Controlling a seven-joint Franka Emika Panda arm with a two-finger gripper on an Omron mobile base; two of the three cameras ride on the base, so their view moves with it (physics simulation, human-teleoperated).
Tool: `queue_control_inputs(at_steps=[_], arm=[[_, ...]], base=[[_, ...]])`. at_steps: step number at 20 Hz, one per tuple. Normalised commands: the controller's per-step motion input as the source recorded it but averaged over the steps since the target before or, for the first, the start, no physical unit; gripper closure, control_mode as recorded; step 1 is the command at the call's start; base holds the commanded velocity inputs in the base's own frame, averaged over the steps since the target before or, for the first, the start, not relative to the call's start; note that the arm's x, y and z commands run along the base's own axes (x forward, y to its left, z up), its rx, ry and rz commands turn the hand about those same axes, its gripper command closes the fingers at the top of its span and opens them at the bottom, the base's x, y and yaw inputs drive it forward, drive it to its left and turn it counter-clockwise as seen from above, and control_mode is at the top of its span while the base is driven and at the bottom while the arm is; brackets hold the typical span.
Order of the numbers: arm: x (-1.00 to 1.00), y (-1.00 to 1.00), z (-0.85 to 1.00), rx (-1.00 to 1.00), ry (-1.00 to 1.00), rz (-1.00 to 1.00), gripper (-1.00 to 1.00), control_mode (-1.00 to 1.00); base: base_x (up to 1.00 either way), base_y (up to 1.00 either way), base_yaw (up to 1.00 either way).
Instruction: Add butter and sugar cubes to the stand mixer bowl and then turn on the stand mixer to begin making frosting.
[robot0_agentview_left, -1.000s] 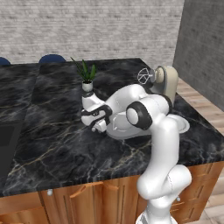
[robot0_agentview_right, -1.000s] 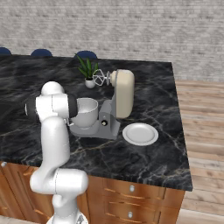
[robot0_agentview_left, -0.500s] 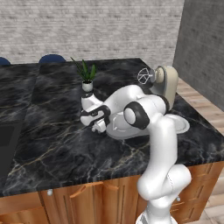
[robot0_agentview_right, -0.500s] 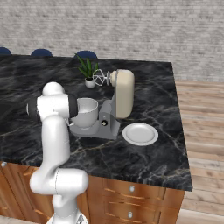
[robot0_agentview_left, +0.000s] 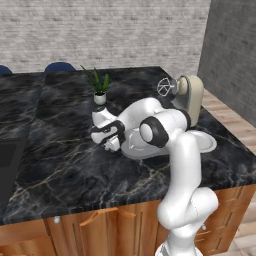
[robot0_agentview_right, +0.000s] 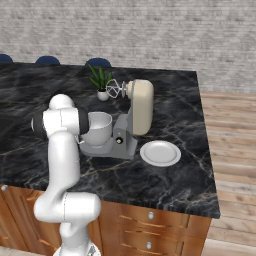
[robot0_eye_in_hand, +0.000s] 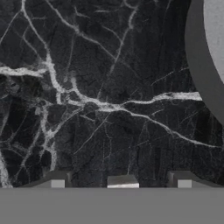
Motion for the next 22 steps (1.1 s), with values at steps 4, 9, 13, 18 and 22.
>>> queue_control_inputs(at_steps=[4,9,13,18,22], arm=[[0.01,0.0,-0.19,0.0,0.03,0.0,1.0,-1.0],[0.0,0.0,-0.07,0.0,0.0,0.0,1.0,-1.0],[0.0,0.0,0.0,0.0,0.0,0.0,1.0,-1.0],[0.0,0.0,0.24,0.0,0.0,0.0,1.0,-1.0],[-0.14,0.0,0.61,0.0,0.0,0.0,1.0,-1.0]], base=[[0.0,0.0,0.0],[0.0,0.0,0.0],[0.0,0.0,0.0],[0.0,0.0,0.0],[0.0,0.0,0.0]])
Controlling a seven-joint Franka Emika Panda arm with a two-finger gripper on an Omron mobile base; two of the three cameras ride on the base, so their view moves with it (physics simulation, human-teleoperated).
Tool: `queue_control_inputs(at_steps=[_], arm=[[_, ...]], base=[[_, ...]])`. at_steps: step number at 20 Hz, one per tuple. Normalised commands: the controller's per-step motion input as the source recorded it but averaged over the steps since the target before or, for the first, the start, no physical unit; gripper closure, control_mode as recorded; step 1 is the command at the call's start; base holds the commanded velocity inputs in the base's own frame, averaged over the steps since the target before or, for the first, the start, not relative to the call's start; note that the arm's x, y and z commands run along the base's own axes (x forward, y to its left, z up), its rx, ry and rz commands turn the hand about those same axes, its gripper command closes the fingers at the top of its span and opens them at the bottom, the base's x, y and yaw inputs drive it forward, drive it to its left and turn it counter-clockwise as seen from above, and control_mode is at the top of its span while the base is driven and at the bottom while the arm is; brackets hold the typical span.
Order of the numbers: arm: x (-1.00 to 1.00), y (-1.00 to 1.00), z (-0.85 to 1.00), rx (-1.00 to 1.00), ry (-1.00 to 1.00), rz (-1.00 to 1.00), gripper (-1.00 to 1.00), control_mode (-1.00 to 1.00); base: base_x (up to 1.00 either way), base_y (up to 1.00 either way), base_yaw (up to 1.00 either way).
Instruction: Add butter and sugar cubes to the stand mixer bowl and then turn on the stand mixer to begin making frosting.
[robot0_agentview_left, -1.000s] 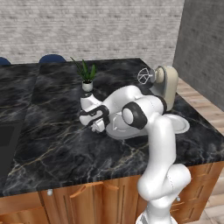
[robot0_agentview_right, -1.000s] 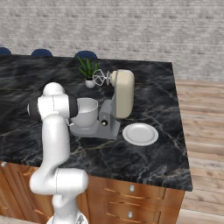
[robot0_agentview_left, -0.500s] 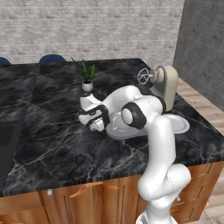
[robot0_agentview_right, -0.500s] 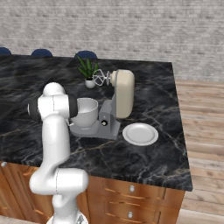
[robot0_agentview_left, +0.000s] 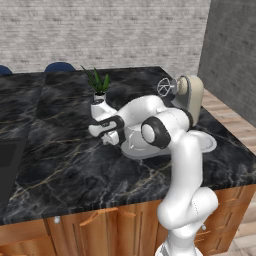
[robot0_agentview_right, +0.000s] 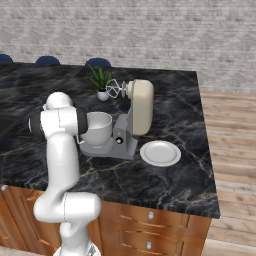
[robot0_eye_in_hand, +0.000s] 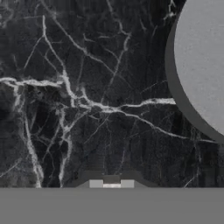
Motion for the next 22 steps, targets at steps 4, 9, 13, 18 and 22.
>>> queue_control_inputs(at_steps=[4,9,13,18,22], arm=[[-0.33,-0.03,0.68,0.0,0.0,0.0,1.0,-1.0],[-0.43,-0.23,0.51,0.0,0.0,0.0,1.0,-1.0],[-0.55,-0.34,0.52,0.0,0.0,0.0,1.0,-1.0],[-0.59,-0.31,0.59,0.0,0.0,0.0,1.0,-1.0],[-0.48,-0.35,0.62,0.0,0.0,0.0,1.0,-1.0]], base=[[0.0,0.0,0.0],[0.0,0.0,0.0],[0.0,0.0,0.0],[0.0,0.0,0.0],[0.0,0.0,0.0]])
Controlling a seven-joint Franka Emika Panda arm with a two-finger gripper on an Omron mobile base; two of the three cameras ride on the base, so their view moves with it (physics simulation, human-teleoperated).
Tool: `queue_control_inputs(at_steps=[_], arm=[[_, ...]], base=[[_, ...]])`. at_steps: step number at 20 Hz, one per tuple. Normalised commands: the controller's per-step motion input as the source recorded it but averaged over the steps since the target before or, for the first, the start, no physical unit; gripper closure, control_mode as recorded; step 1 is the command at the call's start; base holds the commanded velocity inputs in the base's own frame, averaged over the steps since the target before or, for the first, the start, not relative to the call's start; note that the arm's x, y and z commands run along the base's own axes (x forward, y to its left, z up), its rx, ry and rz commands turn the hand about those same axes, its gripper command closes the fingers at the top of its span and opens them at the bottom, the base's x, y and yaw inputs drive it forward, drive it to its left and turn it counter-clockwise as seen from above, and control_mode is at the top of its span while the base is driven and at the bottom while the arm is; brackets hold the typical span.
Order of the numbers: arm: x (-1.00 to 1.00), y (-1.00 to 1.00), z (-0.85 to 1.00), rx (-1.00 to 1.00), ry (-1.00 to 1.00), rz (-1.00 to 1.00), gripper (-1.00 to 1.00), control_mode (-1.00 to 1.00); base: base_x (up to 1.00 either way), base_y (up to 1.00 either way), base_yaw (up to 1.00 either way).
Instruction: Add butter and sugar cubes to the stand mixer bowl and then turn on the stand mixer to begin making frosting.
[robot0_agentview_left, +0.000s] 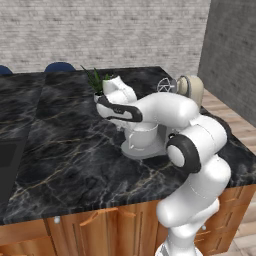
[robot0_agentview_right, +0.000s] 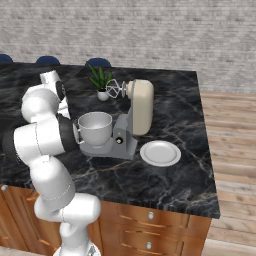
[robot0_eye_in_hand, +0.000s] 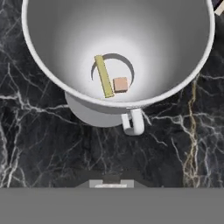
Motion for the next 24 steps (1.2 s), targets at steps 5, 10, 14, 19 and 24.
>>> queue_control_inputs(at_steps=[5,10,14,19,24], arm=[[-0.26,-0.48,0.51,0.0,0.0,0.0,1.0,-1.0],[0.0,-0.54,0.17,0.0,-0.01,0.0,1.0,-1.0],[0.02,-0.42,-0.02,0.0,-0.1,0.02,1.0,-1.0],[0.05,-0.36,-0.15,0.0,-0.1,0.08,1.0,-1.0],[0.17,-0.07,-0.28,0.01,-0.03,0.11,1.0,-1.0]], base=[[0.0,0.0,0.0],[0.0,0.0,0.0],[0.0,0.0,0.0],[0.0,0.0,0.0],[0.0,0.0,0.0]])
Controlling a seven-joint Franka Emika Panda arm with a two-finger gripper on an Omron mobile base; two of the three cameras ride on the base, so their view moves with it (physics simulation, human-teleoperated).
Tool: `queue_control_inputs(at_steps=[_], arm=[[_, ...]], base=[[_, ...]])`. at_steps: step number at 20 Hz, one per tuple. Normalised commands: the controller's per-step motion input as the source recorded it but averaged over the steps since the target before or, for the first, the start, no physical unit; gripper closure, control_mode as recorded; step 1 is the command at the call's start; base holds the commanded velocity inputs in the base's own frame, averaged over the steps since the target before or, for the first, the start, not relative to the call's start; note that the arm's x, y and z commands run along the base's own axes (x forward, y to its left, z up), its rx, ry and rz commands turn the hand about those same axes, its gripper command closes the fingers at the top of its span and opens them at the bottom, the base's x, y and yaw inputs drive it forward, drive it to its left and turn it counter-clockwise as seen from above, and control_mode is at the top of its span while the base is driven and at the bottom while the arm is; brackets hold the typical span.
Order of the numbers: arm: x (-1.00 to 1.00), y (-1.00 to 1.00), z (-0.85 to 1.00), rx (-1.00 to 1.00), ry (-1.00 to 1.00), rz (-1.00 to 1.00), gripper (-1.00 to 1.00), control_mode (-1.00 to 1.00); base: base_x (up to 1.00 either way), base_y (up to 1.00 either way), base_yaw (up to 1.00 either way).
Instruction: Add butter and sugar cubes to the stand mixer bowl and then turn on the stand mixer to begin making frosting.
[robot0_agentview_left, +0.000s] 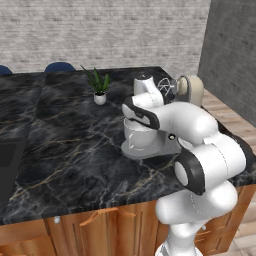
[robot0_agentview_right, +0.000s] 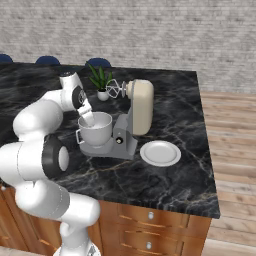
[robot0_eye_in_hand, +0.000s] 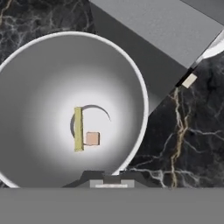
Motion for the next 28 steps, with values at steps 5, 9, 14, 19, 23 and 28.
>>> queue_control_inputs(at_steps=[5,9,14,19,23,28], arm=[[0.34,0.0,-0.07,0.0,0.0,0.09,1.0,-1.0],[0.31,0.0,0.0,0.0,0.0,0.1,1.0,-1.0],[0.25,0.0,-0.13,0.0,0.0,0.1,1.0,-1.0],[0.25,0.0,-0.2,0.0,0.0,0.08,1.0,-1.0],[0.13,0.0,-0.29,0.0,0.01,0.06,-1.0,-1.0],[0.04,0.0,-0.03,0.0,0.03,0.02,-1.0,-1.0]], base=[[0.0,0.0,0.0],[0.0,0.0,0.0],[0.0,0.0,0.0],[0.0,0.0,0.0],[0.0,0.0,0.0],[0.0,0.0,0.0]])
